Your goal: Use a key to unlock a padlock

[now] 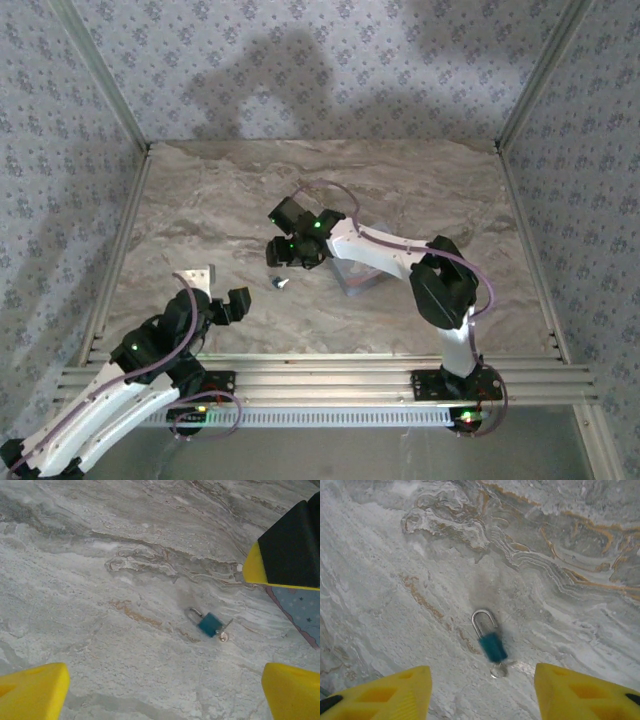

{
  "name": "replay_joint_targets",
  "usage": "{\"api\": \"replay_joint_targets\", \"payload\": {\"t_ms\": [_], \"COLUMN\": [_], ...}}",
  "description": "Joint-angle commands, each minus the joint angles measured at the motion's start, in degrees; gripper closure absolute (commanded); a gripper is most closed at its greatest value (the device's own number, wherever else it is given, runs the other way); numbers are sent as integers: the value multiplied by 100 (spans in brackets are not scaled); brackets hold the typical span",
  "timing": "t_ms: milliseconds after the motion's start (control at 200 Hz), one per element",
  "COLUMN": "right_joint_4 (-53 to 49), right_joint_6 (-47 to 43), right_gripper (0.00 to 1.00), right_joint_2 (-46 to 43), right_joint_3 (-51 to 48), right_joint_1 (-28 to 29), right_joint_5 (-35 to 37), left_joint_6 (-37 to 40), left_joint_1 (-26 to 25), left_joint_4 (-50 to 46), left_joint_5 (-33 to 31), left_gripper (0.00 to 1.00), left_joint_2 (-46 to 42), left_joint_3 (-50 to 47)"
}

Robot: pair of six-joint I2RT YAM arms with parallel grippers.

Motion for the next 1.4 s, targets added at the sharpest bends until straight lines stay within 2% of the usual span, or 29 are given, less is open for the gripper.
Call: {"api": "replay_joint_targets", "payload": {"t_ms": [0,80,170,275,335,480,605,730,824,899,954,1029,1124,1274,1399], "right_joint_4": [-426,-573,-776,-963,-932,-532,217,1272,2281,2951,3095,3311,4308,6273,7458], "right_joint_6": [-296,-548,-930,-1293,-1501,-1729,-1816,-2394,-3152,-3829,-4045,-4124,-4167,-4186,-4592], "right_gripper": [36,30,20,11,8,3,0,0,0,0,0,0,0,0,0], "right_joint_2": [-418,-679,-1016,-1504,-1851,-2737,-3552,-4345,-4869,-5164,-5290,-5391,-5592,-5758,-5433], "right_joint_3": [329,436,467,340,136,-623,-1567,-2915,-3906,-4666,-5013,-5465,-6335,-7583,-8068], "right_joint_1": [-49,-106,-228,-541,-802,-1577,-2386,-2941,-3228,-3383,-3517,-3812,-4224,-4809,-4984], "right_joint_5": [259,459,852,1362,1637,2143,1864,2414,2667,2745,2754,2739,2607,1961,1383], "left_joint_6": [129,320,530,827,1074,1615,1930,1999,2185,2779,3136,3165,3121,3265,3409], "left_joint_1": [39,65,155,502,849,1978,2849,3446,3835,3959,3964,3972,3975,3971,3973], "left_joint_4": [-254,-179,-142,-103,-103,460,1136,2361,3008,3349,3665,4166,5138,6605,7764], "left_joint_5": [121,238,317,488,752,1869,2303,2408,2309,2197,1996,1609,1158,832,886], "left_gripper": [2,2,2,2,2,2,2,2,2,2,2,2,2,2,2], "left_joint_2": [274,523,875,1474,1880,2863,3449,3605,3633,3651,3624,3570,3520,3609,3881], "left_joint_3": [356,521,805,1174,1363,1694,1684,1220,881,688,473,191,-278,-987,-1376]}}
